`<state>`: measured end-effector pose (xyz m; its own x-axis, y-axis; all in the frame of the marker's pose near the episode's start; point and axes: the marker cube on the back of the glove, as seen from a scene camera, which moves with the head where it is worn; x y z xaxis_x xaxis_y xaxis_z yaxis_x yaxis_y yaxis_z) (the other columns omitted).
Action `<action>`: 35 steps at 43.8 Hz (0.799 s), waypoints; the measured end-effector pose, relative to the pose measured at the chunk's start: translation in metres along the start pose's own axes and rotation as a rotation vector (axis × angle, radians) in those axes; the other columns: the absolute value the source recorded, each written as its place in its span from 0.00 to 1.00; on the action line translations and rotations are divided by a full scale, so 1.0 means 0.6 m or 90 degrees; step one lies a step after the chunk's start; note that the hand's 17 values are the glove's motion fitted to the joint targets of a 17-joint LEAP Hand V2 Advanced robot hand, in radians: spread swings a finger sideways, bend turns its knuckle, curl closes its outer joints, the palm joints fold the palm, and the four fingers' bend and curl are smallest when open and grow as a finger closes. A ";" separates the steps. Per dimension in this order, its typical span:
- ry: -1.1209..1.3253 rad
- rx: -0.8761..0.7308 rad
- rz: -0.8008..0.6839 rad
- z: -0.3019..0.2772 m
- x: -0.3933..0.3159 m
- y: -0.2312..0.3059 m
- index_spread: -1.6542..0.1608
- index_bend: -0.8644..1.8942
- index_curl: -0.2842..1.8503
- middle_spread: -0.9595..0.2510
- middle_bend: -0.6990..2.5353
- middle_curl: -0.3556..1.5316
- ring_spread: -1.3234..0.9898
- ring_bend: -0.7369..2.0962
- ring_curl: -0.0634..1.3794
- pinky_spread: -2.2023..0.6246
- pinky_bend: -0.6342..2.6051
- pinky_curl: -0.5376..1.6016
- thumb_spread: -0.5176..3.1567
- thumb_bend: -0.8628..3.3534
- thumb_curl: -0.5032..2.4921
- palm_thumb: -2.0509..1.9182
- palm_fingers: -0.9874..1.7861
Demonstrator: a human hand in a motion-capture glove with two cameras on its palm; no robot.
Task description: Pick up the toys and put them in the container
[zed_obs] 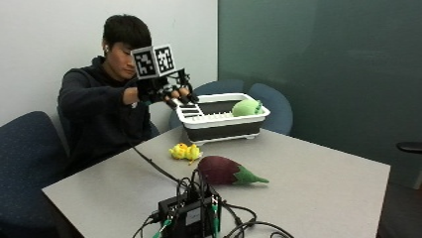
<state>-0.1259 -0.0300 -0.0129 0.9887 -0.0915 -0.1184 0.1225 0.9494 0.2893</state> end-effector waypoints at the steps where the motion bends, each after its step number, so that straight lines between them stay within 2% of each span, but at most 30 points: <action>1: 0.011 -0.014 0.007 0.011 0.011 0.004 0.80 0.48 0.34 0.78 0.37 0.41 0.53 0.48 0.24 0.77 0.45 0.41 0.50 0.20 0.29 0.51 0.37; 9: 0.022 -0.208 0.014 0.132 0.043 0.055 0.81 0.50 0.35 0.80 0.32 0.39 0.55 0.41 0.19 0.78 0.45 0.41 0.51 0.20 0.28 0.51 0.30; 15: 0.077 -0.274 0.010 0.210 0.024 0.084 0.82 0.49 0.35 0.82 0.28 0.37 0.57 0.35 0.17 0.79 0.44 0.40 0.50 0.20 0.28 0.51 0.28; 25: 0.143 -0.301 -0.016 0.289 0.001 0.097 0.83 0.49 0.36 0.84 0.25 0.35 0.58 0.30 0.14 0.79 0.41 0.39 0.45 0.18 0.27 0.49 0.30; 30: 0.144 -0.250 -0.036 0.308 -0.013 0.096 0.82 0.54 0.37 0.84 0.25 0.34 0.58 0.30 0.13 0.79 0.40 0.39 0.45 0.19 0.26 0.50 0.32; 35: 0.107 -0.198 -0.050 0.308 -0.014 0.088 0.82 0.60 0.39 0.82 0.28 0.34 0.58 0.31 0.12 0.79 0.37 0.38 0.49 0.22 0.27 0.54 0.37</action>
<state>-0.1121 -0.0345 0.1788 0.9461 -0.1420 -0.2911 0.1404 0.9897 -0.0262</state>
